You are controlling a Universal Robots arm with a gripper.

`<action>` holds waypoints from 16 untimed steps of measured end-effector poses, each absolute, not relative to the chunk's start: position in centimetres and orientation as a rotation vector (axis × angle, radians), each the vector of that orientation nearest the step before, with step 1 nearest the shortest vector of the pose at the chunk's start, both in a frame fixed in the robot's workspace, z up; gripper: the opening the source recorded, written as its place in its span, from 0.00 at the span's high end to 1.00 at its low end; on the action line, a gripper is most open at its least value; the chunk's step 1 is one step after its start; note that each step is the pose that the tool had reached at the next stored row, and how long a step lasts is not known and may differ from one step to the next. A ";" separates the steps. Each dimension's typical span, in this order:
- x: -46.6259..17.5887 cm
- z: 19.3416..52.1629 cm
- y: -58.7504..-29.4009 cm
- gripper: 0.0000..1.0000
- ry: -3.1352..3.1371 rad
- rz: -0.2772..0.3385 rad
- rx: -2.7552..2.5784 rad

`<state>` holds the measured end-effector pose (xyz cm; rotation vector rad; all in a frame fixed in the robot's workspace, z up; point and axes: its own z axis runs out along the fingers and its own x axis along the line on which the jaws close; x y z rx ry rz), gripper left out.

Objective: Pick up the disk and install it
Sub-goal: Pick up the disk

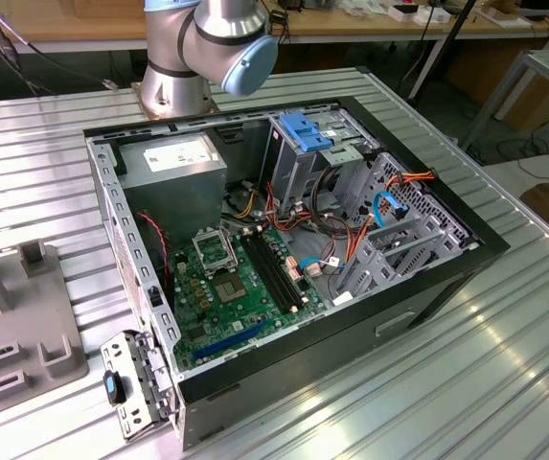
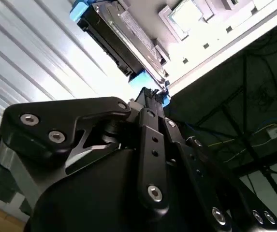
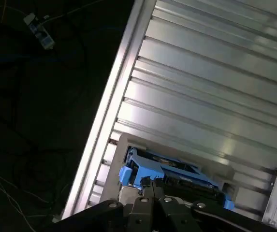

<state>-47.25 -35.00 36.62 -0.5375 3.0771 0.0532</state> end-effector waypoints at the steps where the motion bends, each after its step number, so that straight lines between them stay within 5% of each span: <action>1: -47.3 36.6 -35.0 0.89 3.063 0.054 -0.617; 16: -47.3 36.5 -35.0 0.89 2.826 0.059 -1.354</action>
